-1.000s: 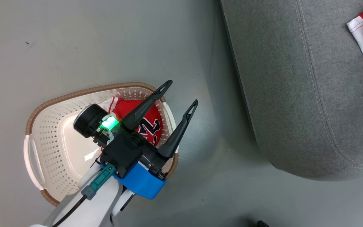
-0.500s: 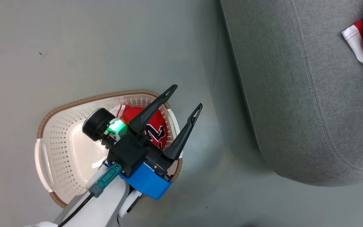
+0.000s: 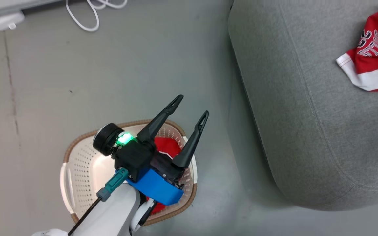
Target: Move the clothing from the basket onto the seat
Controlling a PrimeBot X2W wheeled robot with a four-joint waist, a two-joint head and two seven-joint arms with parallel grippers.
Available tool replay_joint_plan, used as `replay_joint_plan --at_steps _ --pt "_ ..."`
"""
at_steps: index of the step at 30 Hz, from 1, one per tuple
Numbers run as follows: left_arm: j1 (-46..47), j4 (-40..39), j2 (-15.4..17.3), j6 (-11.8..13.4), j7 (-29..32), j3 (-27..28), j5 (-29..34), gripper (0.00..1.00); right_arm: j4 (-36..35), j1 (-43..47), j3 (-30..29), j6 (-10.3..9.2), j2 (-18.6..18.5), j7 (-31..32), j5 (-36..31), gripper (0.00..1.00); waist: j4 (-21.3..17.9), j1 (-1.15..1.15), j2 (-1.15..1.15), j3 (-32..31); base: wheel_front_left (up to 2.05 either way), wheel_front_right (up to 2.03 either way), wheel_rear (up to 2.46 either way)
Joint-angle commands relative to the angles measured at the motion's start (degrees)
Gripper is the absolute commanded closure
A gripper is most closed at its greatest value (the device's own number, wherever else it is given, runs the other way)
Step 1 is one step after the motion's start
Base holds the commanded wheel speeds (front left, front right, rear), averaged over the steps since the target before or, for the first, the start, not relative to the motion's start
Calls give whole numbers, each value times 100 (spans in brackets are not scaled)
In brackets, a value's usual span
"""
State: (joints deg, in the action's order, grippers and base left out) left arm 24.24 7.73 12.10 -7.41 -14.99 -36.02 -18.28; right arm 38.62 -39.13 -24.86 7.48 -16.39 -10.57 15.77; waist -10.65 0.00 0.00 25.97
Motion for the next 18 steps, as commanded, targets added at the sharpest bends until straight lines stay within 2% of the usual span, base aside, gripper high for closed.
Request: replay_joint_plan --at_steps 1,11,17,18 --pt "-88 39 -54 -5 -25 79 -38 0 -123 205 65 3 52 1 0 0 62 0 0 -296 0 0 0" --pt "-729 303 -292 -5 -27 526 -139 0 -1335 1556 566 3 400 42 -85 0 307 0 0 -1179 0 0 0" --pt "-1153 411 -430 -5 -27 964 -163 0 -2394 2471 709 3 802 155 -206 0 480 0 0 -1629 0 0 0" --pt "-1153 411 -430 -5 -27 964 -163 0 -2394 2471 709 3 802 155 -206 0 480 0 0 -1629 0 0 0"
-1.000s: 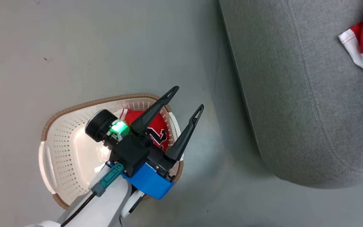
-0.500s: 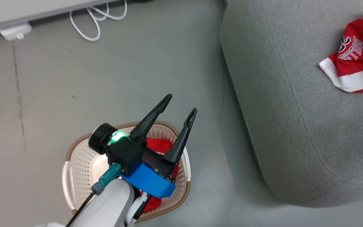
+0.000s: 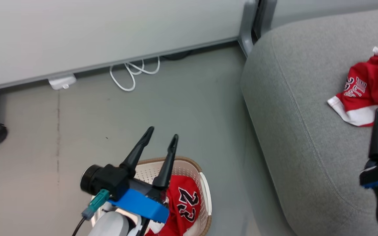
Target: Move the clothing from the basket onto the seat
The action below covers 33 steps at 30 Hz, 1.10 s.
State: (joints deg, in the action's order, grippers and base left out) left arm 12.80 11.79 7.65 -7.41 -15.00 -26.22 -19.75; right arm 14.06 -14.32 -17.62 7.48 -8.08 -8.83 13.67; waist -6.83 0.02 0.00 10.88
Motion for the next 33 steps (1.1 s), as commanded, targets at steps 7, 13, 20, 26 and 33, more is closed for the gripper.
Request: replay_joint_plan --at_steps 7,13,20,26,33 --pt "-380 140 -130 -5 -26 557 25 0 -832 783 280 3 343 174 -144 0 296 -2 0 -422 0 0 0" --pt "-611 288 -220 -5 -22 972 125 0 -1201 1300 552 3 444 290 -572 0 512 -2 0 -653 0 0 0" --pt "-818 393 -299 -5 -22 1373 180 0 -1490 1717 860 3 510 294 -914 0 780 -2 0 -868 0 0 0" --pt "-923 499 -305 -5 -22 1578 260 0 -1522 1937 986 3 522 285 -905 0 982 -2 0 -980 0 0 0" --pt "-1018 682 -264 -5 -22 1667 306 0 -1433 2104 1039 3 523 211 -685 0 1141 -2 0 -1076 0 0 0"
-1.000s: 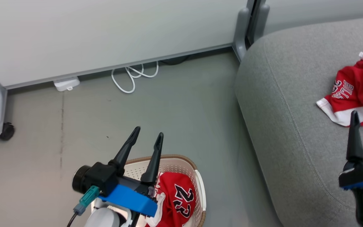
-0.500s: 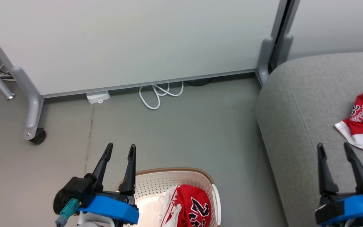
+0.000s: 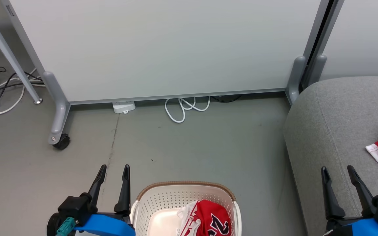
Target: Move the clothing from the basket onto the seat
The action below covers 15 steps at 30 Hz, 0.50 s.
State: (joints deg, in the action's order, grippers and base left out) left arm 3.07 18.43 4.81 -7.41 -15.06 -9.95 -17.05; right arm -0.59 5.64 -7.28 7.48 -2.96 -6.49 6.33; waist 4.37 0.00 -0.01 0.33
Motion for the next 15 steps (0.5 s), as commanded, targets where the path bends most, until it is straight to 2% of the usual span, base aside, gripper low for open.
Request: replay_joint_plan --at_steps 1,15 --pt "-49 46 20 -5 -17 65 39 0 49 116 8 3 12 -36 66 0 32 0 1 -32 0 0 0" --pt "-51 124 -23 -5 -17 112 82 0 100 148 55 3 12 -59 156 0 59 0 1 -103 0 0 0"
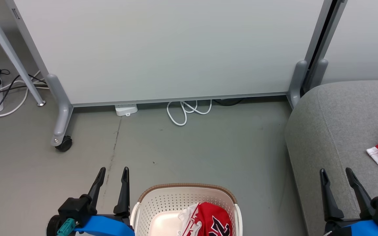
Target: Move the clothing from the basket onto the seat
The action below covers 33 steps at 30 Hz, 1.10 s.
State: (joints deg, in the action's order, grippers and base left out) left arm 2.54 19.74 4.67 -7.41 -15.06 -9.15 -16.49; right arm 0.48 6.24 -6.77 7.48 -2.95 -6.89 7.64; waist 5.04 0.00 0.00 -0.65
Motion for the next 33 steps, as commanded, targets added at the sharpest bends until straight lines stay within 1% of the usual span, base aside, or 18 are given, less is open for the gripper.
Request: replay_joint_plan --at_steps 1,11,16,22,26,27,33 --pt "-11 -8 -14 -5 -17 35 26 0 -7 92 6 3 11 -17 38 0 -13 0 0 -9 0 0 0" --pt "-27 10 -1 -5 -16 -16 9 0 -3 88 50 3 11 -23 99 0 -87 0 0 59 0 0 0" --pt "109 51 31 -5 -16 -74 -34 0 -59 -77 163 3 11 -33 96 0 -239 0 0 292 0 0 0" --pt "463 222 78 -5 -17 -266 -66 0 -219 -384 363 3 10 -80 73 0 -504 0 0 910 0 0 0" --pt "801 498 160 -5 -17 -479 -127 0 -276 -645 521 3 10 -156 139 0 -736 0 0 1425 0 0 0" --pt "801 498 160 -5 -17 -479 -127 0 -276 -645 521 3 10 -156 139 0 -736 0 0 1425 0 0 0" --pt "1379 1165 317 -5 -16 -880 -231 0 -213 -1036 810 3 11 -309 247 0 -1150 0 0 2182 0 0 0"
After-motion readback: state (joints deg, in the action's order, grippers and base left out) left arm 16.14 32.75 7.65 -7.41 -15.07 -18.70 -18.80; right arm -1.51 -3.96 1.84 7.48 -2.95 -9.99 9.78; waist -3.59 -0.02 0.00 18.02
